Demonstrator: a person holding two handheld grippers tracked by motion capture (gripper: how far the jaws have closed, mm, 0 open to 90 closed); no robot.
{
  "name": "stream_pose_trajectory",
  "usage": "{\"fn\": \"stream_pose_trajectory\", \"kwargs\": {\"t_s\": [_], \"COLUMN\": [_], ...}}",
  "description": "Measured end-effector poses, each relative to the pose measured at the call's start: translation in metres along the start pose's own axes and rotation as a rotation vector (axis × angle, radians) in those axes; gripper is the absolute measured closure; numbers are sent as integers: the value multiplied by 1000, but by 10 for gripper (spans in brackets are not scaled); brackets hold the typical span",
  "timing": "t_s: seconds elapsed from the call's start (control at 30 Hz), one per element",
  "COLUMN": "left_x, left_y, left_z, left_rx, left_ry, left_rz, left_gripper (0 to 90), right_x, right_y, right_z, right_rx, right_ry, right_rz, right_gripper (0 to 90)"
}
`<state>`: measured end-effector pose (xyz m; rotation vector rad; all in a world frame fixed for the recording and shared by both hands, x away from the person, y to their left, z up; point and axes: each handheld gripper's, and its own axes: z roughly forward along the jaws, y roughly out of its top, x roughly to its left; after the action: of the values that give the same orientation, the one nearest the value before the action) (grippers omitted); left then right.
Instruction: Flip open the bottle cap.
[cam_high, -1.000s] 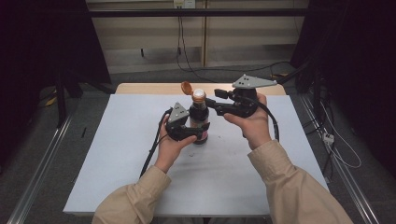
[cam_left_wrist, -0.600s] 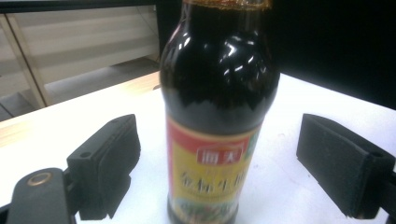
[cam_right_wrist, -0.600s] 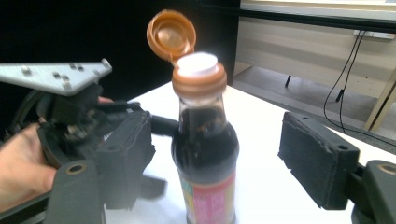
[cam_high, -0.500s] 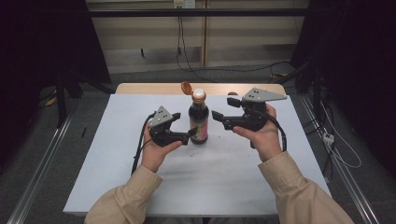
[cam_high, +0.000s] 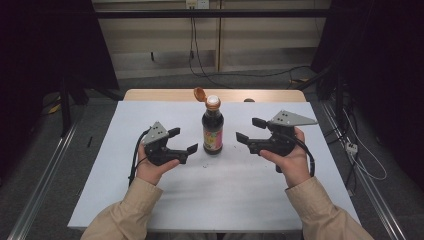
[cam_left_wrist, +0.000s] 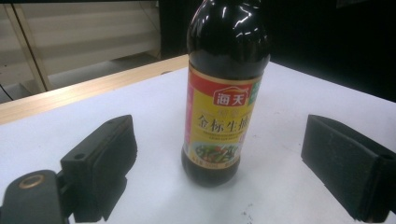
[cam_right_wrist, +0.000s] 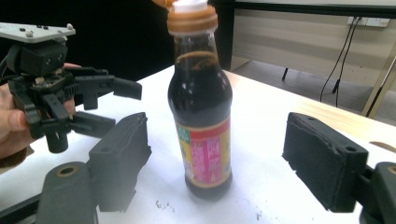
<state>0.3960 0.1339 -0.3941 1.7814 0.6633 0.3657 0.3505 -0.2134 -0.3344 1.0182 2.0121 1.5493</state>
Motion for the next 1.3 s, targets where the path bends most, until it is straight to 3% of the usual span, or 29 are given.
{"fn": "stream_pose_trajectory", "kwargs": {"t_s": [0.43,1.3], "left_x": [3,10], "left_y": [-11,-36], "left_z": [-25,-53], "left_rx": [6,35], "left_ry": [16,29], "left_rz": [-8,-36], "left_gripper": [91,98], "right_x": [-4,-11], "right_y": [-33,-74], "right_z": [-15,-35], "right_rx": [-2,17], "right_ry": [-6,-28], "right_rz": [20,46], "right_gripper": [211,216]}}
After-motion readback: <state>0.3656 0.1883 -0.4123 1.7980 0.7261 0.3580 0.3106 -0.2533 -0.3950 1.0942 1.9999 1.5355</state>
